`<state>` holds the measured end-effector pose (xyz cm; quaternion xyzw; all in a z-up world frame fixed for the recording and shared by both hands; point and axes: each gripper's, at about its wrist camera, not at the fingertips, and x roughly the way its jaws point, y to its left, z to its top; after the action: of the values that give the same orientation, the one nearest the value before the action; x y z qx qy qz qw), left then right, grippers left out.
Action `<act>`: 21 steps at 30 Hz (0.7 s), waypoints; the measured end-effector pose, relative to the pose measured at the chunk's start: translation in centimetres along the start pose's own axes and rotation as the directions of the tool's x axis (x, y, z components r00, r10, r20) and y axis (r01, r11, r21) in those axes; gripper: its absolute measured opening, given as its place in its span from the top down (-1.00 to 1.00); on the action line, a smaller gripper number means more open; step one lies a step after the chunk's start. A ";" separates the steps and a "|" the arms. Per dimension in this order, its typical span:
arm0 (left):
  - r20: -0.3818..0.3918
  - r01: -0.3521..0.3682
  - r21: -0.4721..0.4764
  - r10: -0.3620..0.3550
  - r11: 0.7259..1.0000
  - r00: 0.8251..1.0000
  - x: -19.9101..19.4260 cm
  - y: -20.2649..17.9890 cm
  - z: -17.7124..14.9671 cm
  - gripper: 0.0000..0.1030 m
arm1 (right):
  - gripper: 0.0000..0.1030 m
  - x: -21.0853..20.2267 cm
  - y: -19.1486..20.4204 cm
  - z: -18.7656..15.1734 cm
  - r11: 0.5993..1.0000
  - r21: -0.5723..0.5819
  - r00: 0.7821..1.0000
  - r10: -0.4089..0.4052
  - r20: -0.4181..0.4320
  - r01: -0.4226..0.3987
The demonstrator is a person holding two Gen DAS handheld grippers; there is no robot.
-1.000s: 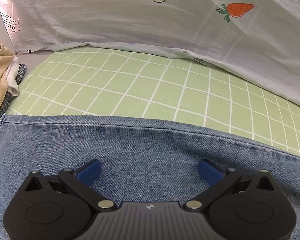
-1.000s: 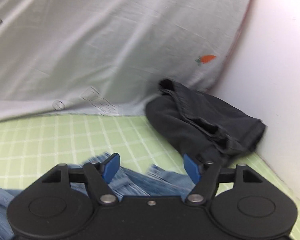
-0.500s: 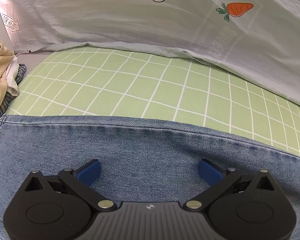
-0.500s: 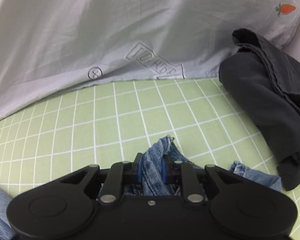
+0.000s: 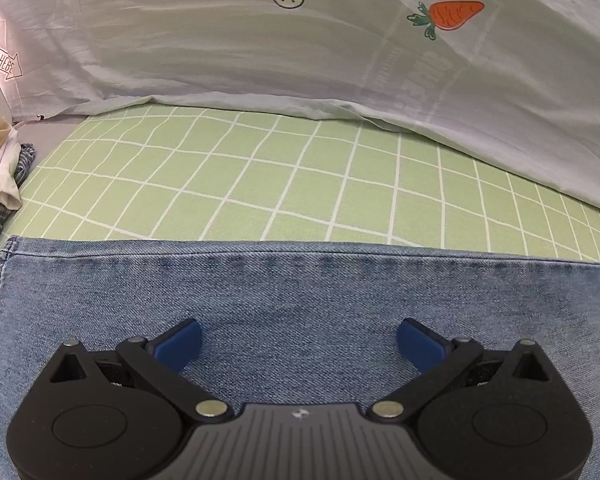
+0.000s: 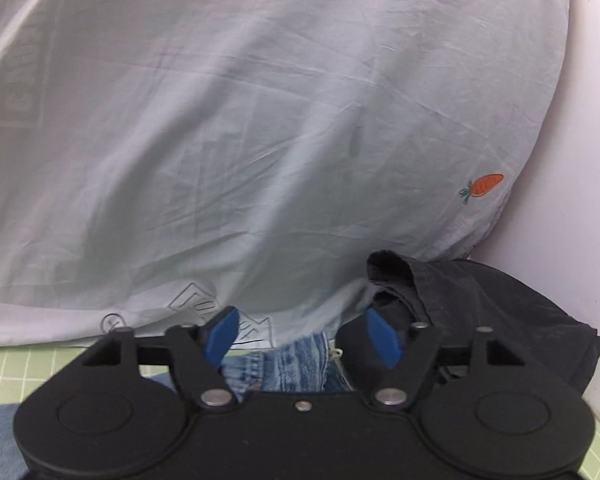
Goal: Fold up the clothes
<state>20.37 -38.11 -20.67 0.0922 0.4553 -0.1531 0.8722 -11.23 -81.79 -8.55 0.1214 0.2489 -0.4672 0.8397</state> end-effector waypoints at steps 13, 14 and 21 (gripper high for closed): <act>0.043 -0.066 -0.107 0.071 0.992 0.997 1.4 0.9 1.5 -1.00 | -0.68 -0.4 8.0 -9.8 0.969 -0.223 0.962 0.041 -0.269 -0.103; 0.037 -0.073 -0.120 0.078 0.990 0.996 1.3 1.1 1.6 -0.99 | -0.68 -0.6 8.2 -9.8 0.972 -0.208 0.960 0.046 -0.275 -0.106; 0.025 -0.180 -0.212 0.189 0.961 0.982 0.1 6.9 0.5 -1.00 | -0.87 -1.0 10.4 -10.2 0.986 -0.143 0.960 0.049 -0.277 -0.091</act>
<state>23.24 -31.78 -20.32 0.0388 0.4383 -0.0246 0.8977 -5.95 -71.03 -16.90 0.1281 0.3930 -0.3954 0.8203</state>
